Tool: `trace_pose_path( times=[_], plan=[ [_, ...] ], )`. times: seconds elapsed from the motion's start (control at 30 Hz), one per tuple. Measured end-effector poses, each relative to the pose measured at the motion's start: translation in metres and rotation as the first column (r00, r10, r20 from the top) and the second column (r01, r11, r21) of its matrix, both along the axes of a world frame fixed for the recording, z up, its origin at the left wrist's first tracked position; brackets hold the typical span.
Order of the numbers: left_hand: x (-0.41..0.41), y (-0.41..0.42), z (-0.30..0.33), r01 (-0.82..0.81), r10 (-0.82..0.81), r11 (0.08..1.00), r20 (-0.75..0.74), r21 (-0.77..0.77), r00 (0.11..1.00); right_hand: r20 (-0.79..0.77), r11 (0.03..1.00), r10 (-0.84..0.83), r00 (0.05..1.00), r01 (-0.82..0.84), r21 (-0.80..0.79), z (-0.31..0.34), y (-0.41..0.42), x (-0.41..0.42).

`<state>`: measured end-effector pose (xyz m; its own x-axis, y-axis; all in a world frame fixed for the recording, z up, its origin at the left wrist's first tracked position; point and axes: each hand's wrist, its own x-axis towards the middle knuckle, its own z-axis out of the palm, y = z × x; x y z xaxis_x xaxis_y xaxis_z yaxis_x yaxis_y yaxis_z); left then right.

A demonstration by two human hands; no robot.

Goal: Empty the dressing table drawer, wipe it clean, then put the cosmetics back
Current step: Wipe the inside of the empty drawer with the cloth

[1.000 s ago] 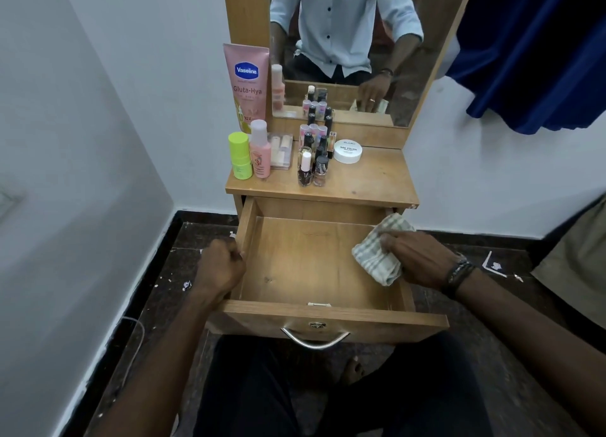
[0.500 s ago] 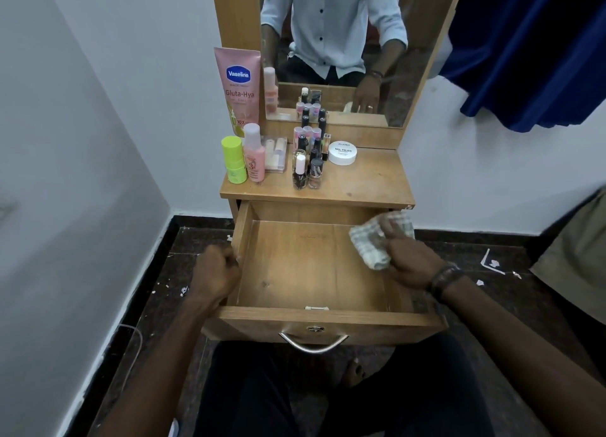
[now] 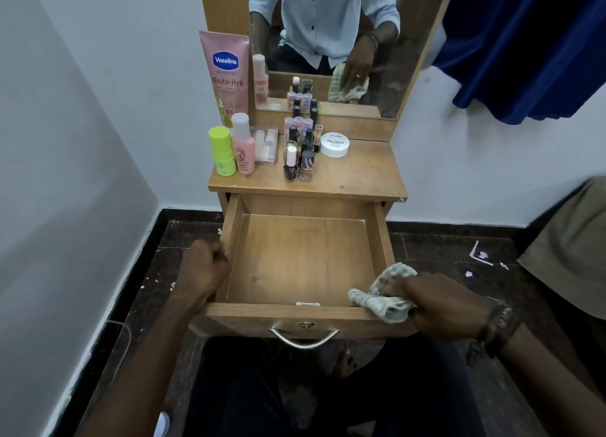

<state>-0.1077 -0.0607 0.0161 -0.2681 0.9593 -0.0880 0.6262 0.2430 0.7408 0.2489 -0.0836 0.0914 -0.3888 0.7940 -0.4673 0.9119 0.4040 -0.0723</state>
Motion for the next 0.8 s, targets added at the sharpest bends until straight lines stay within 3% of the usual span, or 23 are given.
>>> trace_pose_path(
  times=[0.1, 0.27, 0.4, 0.57, 0.67, 0.8],
  plan=[
    [0.0, 0.0, -0.001, -0.001, 0.001, 1.0, 0.019, 0.002, 1.0, -0.035, 1.0, 0.021, 0.999, -0.022, -0.011, 0.017, 0.002, -0.009],
    [-0.002, 0.001, -0.003, -0.01, 0.01, 1.0, 0.053, -0.006, 0.999, 0.054, 0.996, 0.026, 0.998, -0.03, 0.082, 0.024, -0.006, -0.056],
    [-0.007, 0.002, -0.003, -0.022, 0.027, 0.999, 0.164, -0.035, 0.986, -0.15, 0.94, 0.137, 0.979, -0.081, 0.331, 0.019, -0.039, -0.138],
    [-0.014, 0.006, -0.006, -0.027, 0.06, 0.993, 0.303, -0.114, 0.951, -0.052, 0.944, 0.108, 0.993, -0.086, 0.318, -0.025, -0.067, -0.219],
    [-0.027, 0.012, -0.01, 0.017, 0.047, 0.986, 0.376, -0.167, 0.925, -0.089, 0.919, 0.18, 0.98, -0.135, 0.371, -0.044, -0.07, -0.195],
    [-0.032, 0.017, -0.013, 0.036, 0.044, 0.979, 0.385, -0.199, 0.922, 0.017, 0.88, 0.14, 0.99, -0.133, 0.455, -0.04, -0.069, -0.102]
  ],
)
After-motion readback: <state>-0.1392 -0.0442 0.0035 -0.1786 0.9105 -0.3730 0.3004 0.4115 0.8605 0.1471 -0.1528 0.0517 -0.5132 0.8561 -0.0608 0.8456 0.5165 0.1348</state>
